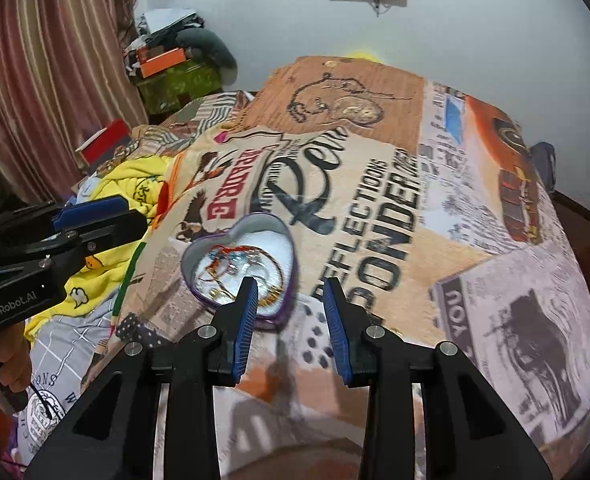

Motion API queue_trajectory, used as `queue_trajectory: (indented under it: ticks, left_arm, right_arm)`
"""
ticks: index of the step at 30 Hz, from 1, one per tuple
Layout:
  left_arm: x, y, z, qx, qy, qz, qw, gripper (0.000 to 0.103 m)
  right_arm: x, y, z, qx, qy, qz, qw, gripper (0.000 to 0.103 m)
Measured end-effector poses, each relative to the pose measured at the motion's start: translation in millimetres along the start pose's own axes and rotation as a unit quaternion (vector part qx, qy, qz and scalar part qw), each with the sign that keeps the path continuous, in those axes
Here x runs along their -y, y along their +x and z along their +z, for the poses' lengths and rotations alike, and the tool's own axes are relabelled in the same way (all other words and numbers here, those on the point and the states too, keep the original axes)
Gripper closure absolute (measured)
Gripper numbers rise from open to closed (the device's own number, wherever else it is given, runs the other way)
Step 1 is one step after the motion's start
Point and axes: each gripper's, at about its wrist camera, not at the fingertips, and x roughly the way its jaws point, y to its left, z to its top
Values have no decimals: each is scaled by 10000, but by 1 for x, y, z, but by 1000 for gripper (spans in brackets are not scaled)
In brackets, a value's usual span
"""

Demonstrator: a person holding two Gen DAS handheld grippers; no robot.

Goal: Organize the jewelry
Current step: 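Open both tools inside the heart tin to release the rings, then move both open tools back to the last gold rings on the cover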

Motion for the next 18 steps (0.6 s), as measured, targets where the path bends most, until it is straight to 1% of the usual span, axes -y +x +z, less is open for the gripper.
queue_trajectory:
  ticks: [12, 18]
  left_arm:
    - [51, 16, -2, -244, 258, -318, 9989, 69]
    - [74, 39, -14, -588, 372, -533, 9962, 69]
  right_arm:
    - [47, -30, -26, 49, 510, -292, 9983, 72]
    - [76, -26, -44, -206, 730, -484, 9959, 72]
